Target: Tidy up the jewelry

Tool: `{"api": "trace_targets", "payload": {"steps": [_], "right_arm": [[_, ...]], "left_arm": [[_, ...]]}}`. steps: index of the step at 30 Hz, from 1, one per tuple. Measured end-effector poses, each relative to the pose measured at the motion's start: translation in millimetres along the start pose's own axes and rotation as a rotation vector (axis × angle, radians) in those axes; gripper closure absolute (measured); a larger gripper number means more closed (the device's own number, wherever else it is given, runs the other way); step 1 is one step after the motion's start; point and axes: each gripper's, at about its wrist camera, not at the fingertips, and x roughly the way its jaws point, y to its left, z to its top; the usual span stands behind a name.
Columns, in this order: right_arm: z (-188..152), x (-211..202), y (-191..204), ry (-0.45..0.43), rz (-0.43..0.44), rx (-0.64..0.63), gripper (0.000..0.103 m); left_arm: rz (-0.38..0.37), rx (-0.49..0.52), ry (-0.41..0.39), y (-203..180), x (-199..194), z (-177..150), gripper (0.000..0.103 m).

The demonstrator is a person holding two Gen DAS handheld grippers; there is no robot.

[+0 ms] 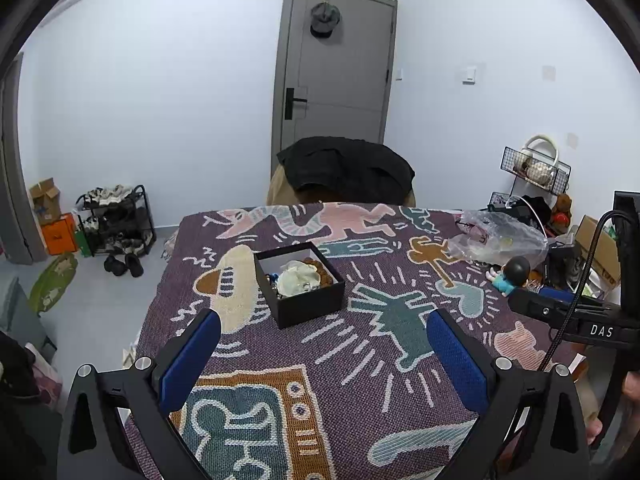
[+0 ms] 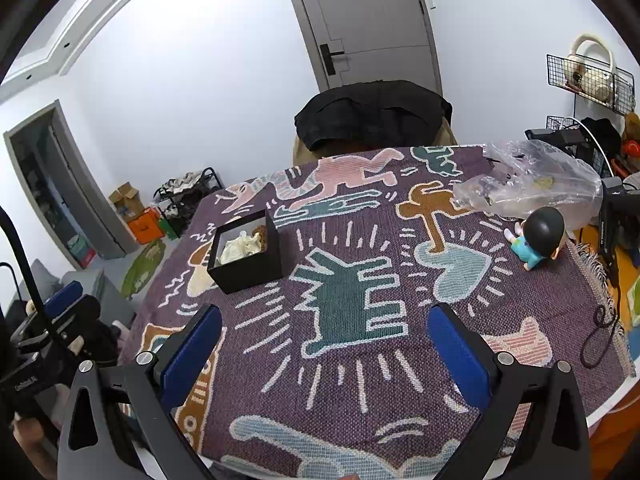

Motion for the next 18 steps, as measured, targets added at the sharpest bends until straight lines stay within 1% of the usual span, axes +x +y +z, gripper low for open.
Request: {"api": "trace_targets", "payload": {"steps": [18], "right_arm": [[-3.9, 4.5, 2.3, 0.008, 0.001, 0.003, 0.0]], "left_arm": [[-0.005, 0.016, 0.006, -5.0, 3.7, -4.5, 0.0]]}}
